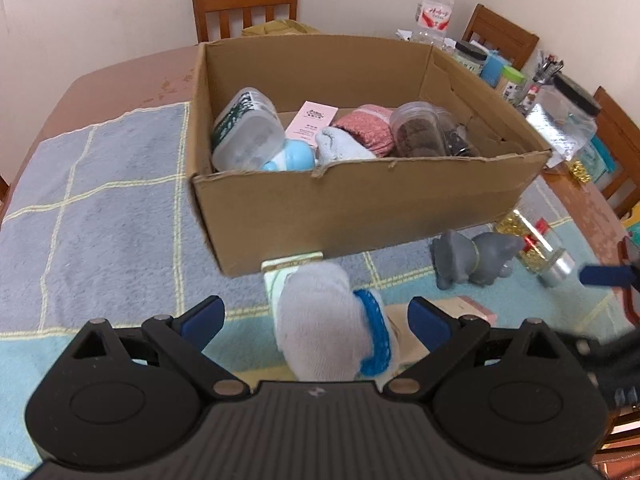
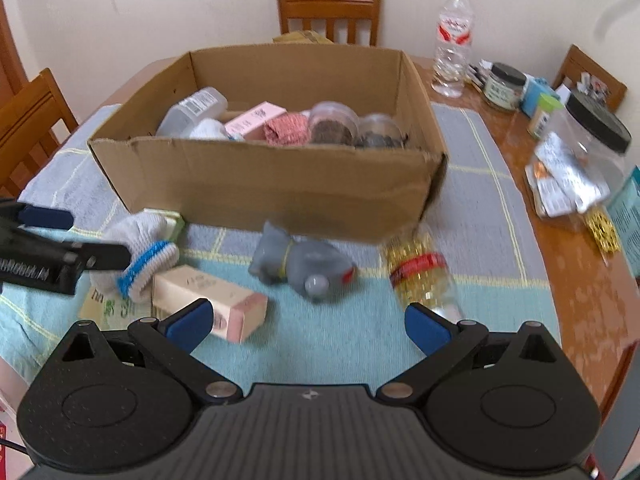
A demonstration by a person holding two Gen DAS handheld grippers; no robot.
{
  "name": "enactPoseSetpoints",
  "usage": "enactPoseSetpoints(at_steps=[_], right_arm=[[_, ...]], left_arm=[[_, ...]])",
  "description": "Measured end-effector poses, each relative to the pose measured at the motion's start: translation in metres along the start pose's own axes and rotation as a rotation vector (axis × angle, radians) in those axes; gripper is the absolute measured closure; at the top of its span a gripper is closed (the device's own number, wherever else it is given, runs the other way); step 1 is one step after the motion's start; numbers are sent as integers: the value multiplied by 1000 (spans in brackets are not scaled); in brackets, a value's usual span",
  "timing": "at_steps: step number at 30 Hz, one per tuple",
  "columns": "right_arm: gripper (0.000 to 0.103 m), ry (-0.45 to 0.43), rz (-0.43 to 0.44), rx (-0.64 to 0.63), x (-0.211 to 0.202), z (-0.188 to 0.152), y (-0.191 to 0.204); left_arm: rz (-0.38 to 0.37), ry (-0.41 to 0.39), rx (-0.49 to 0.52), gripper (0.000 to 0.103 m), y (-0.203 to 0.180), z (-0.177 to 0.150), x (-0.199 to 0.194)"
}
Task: Organize objects
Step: 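Close left gripper on white blue-cuffed sock while right gripper moves toward tissue packs, then hold white sock in left gripper while right gripper grasps green C&S tissue pack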
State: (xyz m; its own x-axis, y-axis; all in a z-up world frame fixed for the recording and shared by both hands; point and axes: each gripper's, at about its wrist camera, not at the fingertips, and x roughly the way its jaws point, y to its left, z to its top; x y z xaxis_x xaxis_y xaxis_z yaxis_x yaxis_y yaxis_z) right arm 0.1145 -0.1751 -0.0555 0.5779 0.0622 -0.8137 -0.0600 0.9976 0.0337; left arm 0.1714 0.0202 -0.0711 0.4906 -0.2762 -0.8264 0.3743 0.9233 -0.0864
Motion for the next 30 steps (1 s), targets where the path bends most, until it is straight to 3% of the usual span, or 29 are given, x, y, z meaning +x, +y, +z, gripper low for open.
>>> enactPoseSetpoints(at_steps=[9,12,22,30], right_arm=[[0,43,-2,-1,2,-17,2],[0,54,5,-10,4,-18,3],[0,100,68,-134,20,-24,19],[0,134,165,-228,33,-32,36]], left_arm=[[43,48,17,5,-1,-1,37],[37,56,6,5,6,-8,35],[119,76,-21,5,36,-27,19],[150,57,-3,5,51,-37,11]])
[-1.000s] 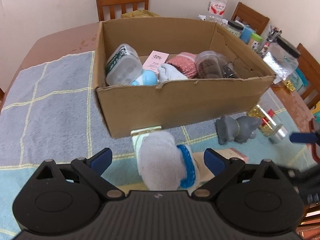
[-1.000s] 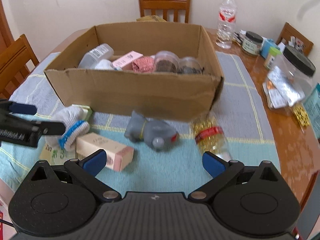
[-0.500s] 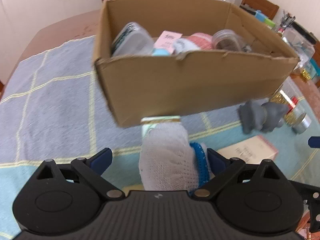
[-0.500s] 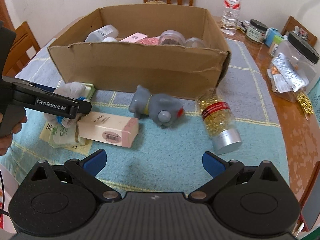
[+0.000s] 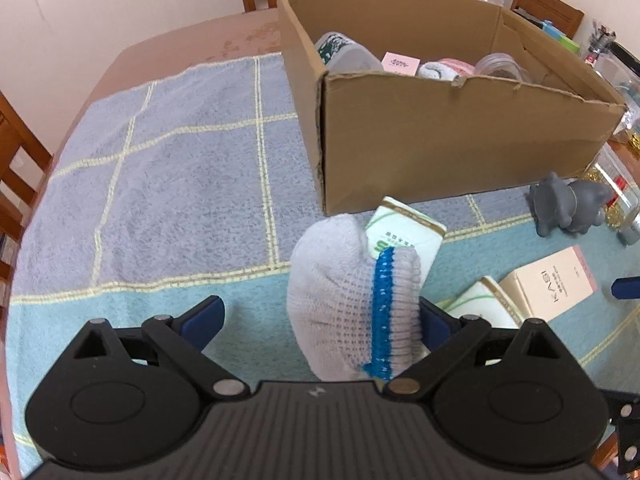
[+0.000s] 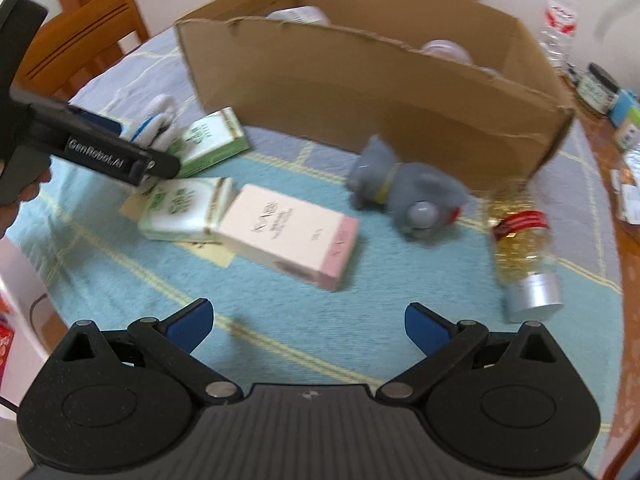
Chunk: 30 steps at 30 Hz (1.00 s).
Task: Organize objects
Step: 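Hold white sock in left gripper while right gripper grasps green C&S tissue pack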
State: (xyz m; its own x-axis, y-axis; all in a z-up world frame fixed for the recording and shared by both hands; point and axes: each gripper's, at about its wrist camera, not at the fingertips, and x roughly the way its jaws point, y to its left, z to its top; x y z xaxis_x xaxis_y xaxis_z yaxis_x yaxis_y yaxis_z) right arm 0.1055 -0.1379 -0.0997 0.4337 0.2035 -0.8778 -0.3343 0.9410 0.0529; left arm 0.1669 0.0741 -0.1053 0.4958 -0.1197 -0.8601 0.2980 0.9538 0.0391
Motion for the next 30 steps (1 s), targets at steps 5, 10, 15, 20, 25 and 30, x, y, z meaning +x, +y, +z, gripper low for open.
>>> enactPoseSetpoints(at_steps=[5,10,15,20,25,30], right_arm=[[0,-8,29,-28,2,0,24],[0,-13,134,-20,5,4,47],[0,-28,168,-63,14,12,73],[0,-36,157,-41,24,22,75],[0,-40,75,-14,28,26,63],[0,-26,18,68,30,28,41]], left_arm=[[-30,-2,53,5,10,-2,-3],[-60,-16,88,5,16,0,-3],[-61,-10,90,5,27,-4,-2],[-62,-4,72,5,43,-8,-2],[-61,-13,43,5,55,-12,-4],[-58,-23,18,5,65,-16,-10]])
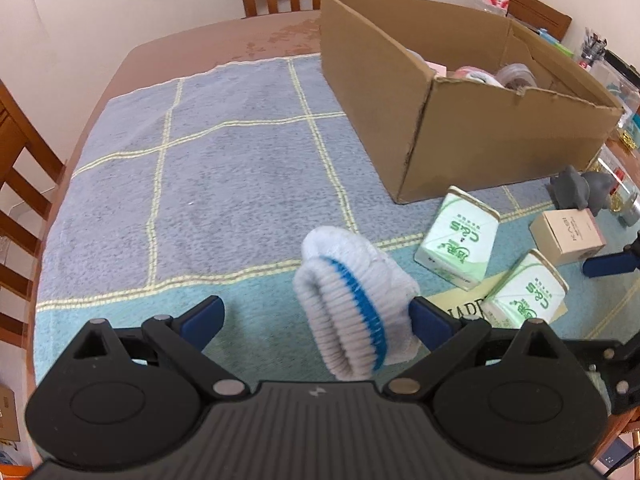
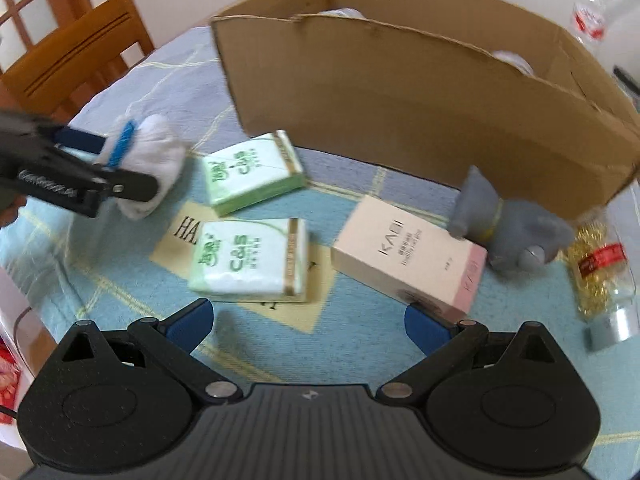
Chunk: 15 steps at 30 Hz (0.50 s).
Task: Organize objects
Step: 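Hold white sock in left gripper while right gripper grasps green C&S tissue pack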
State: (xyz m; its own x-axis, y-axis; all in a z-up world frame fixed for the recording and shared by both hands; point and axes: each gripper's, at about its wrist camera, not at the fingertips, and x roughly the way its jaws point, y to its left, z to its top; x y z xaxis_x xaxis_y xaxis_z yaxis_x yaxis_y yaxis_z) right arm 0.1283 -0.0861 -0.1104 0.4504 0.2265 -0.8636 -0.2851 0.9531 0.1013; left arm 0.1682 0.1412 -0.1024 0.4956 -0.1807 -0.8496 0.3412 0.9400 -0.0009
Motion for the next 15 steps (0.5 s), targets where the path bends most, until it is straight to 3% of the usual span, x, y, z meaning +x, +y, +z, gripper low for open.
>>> enactPoseSetpoints(at_steps=[7,15], right_arm=[[0,0,55,-70,0,0,21],[1,-22,40,-136,13,7,40]], left_arm=[[8,3,-33,5,5,-6,-8],[-13,19,-51,5,-4,-10,-4]])
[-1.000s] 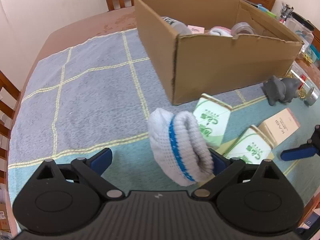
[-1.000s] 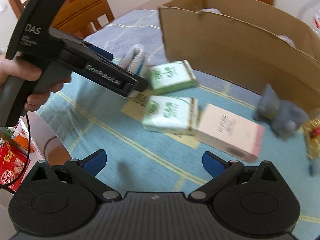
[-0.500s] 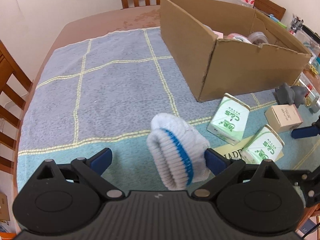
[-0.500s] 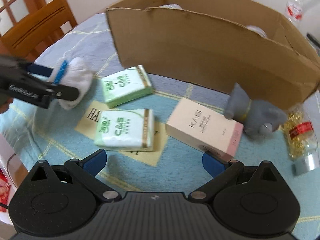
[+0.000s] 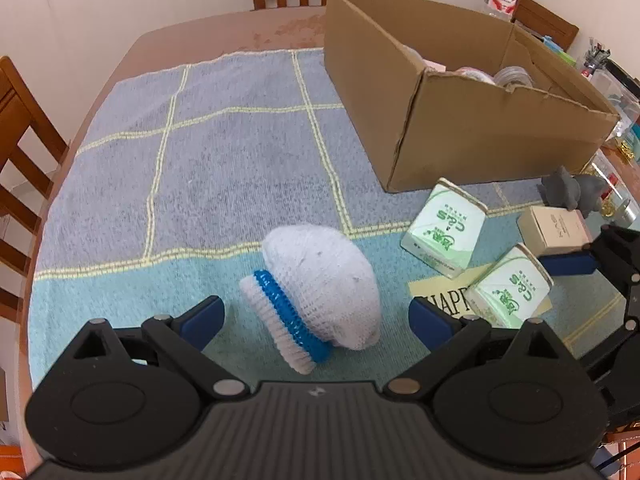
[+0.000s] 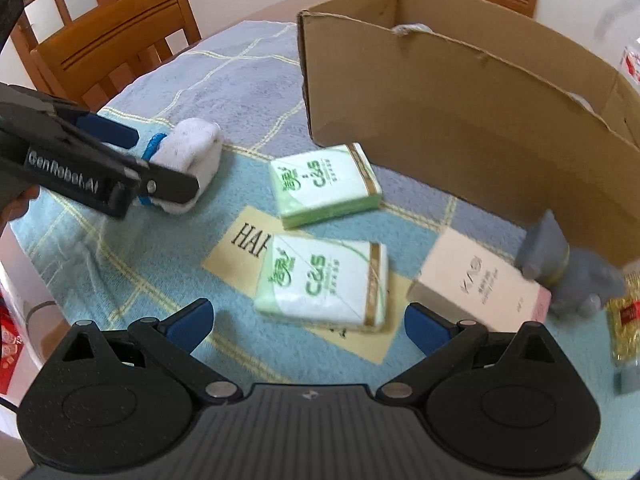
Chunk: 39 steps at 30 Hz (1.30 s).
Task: Organize objects
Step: 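Hold white sock in left gripper while right gripper grasps green C&S tissue pack, then carry white sock and C&S tissue pack into cardboard box, open both grippers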
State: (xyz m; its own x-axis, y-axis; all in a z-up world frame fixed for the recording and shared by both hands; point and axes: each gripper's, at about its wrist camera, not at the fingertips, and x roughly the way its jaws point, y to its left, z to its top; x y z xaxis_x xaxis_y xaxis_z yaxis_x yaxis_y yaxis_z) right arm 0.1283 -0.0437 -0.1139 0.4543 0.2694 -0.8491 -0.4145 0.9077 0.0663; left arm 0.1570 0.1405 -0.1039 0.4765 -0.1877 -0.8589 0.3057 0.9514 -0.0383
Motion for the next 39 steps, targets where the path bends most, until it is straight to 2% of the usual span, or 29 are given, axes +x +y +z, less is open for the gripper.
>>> enactPoseSetpoints(at_steps=[2,7,12,20,23,27,31,39], right_arm=[[5,-4,-18,-16,1,3,2],[23,-18,-58,-33,2,8,4],[32,-24,-60,-37,-3,5,2],[31,-10,-68,-24,-6,1,-3],[29,-11,-67,-19,-4,2,0],[29,-10,-67,-16,-1,5,3],[34,-8,-73,-13,-2,6,2],[34,13,-74,-15,-5,7,-3]], left_arm=[[2,5,-12,5,0,-1,1],[-4,3,-41,5,-1,-1,3],[2,-14,-62,6,-7,2,11],[28,-36,-71,11,-11,6,18],[78,-17,-59,12,-11,5,21],[54,-6,-70,17,-9,6,25],[61,-28,-59,33,-8,9,21],[28,-15,-23,39,-3,12,16]])
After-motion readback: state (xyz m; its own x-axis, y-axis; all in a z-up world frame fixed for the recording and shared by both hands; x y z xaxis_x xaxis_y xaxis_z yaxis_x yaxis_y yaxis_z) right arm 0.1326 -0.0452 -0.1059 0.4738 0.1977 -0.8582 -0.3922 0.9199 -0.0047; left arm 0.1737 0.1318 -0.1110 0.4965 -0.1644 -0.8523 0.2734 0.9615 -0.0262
